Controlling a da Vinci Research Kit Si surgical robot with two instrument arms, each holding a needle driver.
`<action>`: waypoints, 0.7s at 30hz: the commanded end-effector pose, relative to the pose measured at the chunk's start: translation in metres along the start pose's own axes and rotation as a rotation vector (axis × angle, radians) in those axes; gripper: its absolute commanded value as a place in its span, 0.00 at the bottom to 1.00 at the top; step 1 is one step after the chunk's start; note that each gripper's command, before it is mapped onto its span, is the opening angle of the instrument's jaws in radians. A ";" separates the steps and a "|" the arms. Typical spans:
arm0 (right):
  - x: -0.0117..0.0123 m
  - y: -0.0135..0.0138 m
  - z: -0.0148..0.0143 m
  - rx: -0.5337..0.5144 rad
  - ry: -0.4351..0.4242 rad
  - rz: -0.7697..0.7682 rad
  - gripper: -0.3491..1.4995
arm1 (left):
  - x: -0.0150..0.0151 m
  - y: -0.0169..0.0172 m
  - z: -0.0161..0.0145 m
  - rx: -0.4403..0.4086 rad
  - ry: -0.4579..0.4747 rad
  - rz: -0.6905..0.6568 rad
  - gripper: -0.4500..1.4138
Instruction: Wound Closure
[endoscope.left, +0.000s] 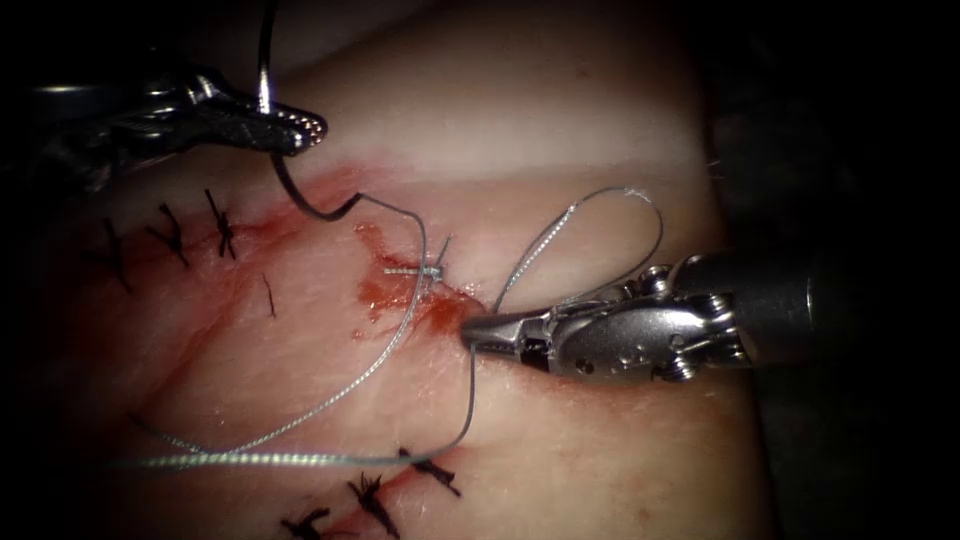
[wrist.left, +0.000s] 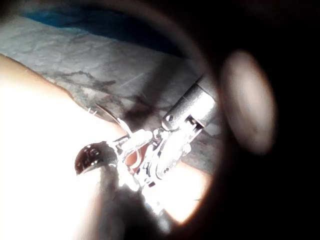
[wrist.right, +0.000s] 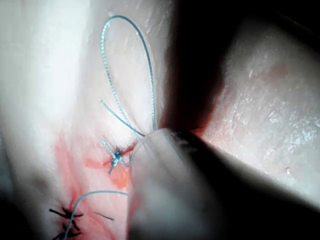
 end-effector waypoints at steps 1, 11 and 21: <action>-0.0003 0.0000 -0.0003 -0.006 -0.008 -0.069 0.00 | -0.0002 -0.0006 0.0003 0.000 0.000 0.000 0.00; -0.0064 -0.0027 -0.0113 -0.156 -0.090 -0.393 0.00 | -0.0003 -0.0005 0.0003 0.001 -0.003 0.000 0.00; -0.0131 -0.0097 -0.0193 -0.171 -0.164 -0.531 0.00 | -0.0005 -0.0008 0.0002 0.001 -0.008 0.002 0.00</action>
